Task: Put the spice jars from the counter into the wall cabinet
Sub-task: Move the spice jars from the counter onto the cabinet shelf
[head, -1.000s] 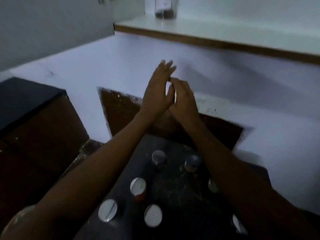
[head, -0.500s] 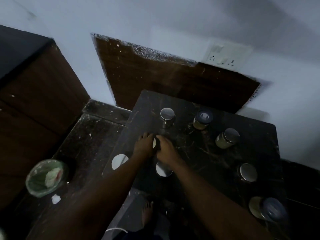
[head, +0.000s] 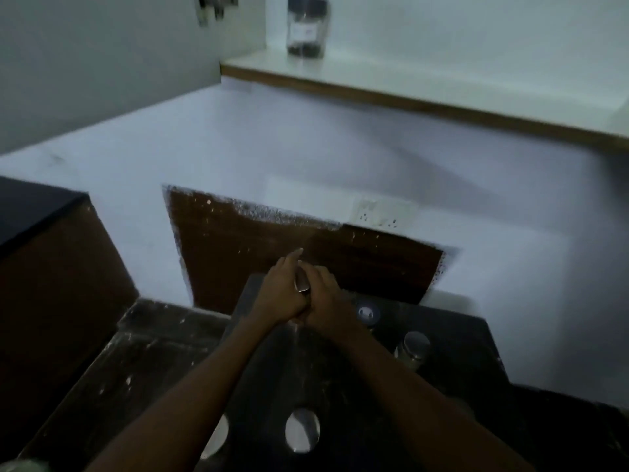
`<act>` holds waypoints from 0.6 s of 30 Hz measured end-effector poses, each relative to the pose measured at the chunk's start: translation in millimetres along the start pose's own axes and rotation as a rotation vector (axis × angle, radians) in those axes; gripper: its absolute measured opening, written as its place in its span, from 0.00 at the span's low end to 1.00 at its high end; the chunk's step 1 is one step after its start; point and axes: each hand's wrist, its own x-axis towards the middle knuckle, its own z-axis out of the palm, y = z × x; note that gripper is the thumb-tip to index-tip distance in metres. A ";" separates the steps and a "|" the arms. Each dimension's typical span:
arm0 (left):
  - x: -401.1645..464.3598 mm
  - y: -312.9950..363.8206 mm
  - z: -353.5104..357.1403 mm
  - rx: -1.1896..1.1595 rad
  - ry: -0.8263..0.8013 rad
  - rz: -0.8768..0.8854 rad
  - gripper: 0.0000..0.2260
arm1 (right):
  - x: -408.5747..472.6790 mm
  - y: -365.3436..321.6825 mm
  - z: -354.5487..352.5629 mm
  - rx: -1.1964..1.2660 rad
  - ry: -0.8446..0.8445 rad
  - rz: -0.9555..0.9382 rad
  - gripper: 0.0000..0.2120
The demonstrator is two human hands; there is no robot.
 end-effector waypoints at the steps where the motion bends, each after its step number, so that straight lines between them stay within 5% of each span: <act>1: 11.6 16.5 -10.9 -0.033 0.027 0.048 0.40 | 11.0 -6.5 -18.8 -0.028 0.049 -0.022 0.40; 9: 74.1 137.7 -85.4 -0.298 0.215 0.240 0.37 | 77.1 -51.0 -170.1 -0.056 0.248 -0.118 0.29; 18: 154.4 234.0 -178.3 -0.626 0.310 0.307 0.15 | 162.1 -103.1 -325.0 0.197 0.478 -0.164 0.32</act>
